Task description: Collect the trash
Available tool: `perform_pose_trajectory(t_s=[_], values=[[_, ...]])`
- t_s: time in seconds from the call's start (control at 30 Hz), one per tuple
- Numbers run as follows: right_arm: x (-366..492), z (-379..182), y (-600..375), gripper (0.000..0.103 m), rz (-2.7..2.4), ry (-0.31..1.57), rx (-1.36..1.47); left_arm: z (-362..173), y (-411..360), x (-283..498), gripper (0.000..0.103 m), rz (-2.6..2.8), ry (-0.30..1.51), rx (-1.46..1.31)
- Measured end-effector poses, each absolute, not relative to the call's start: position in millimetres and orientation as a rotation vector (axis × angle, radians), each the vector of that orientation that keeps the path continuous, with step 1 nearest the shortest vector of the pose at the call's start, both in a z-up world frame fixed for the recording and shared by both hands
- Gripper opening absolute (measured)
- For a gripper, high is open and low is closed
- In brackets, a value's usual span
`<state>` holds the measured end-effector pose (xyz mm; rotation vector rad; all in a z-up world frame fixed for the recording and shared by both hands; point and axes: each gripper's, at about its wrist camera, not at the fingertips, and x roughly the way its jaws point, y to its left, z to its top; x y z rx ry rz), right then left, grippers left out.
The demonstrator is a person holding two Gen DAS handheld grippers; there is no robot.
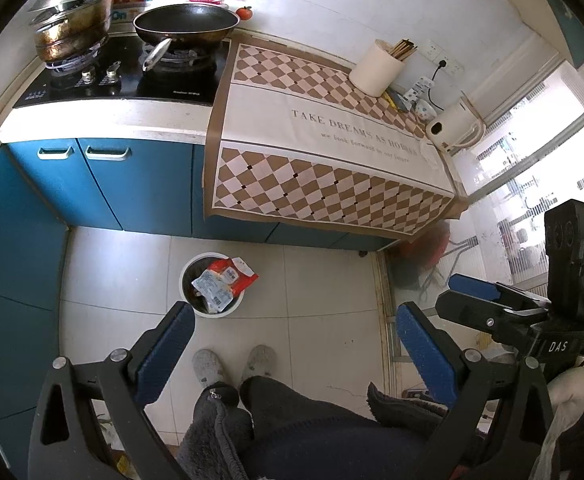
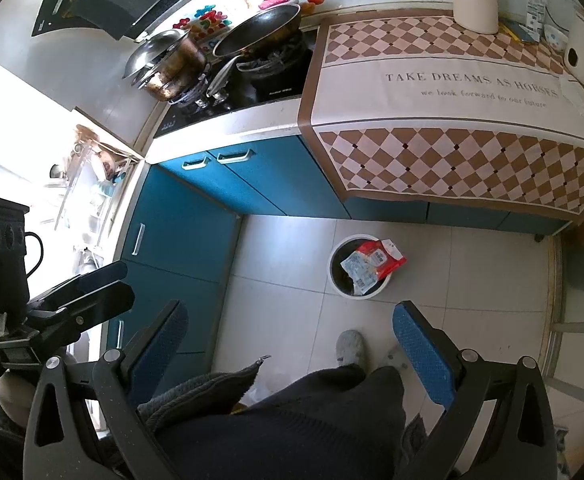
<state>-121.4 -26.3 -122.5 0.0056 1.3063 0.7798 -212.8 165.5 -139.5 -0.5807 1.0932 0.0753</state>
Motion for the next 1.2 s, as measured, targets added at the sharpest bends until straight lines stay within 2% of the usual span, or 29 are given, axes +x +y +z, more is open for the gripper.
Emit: perform_pose_trajectory(t_s=[1.2], values=[[-116.2, -117.0, -34.4, 0.103, 0.77, 1.301, 0.01, -136.9, 153.2, -202.4, 0.103, 0.064, 1.082, -0.584]])
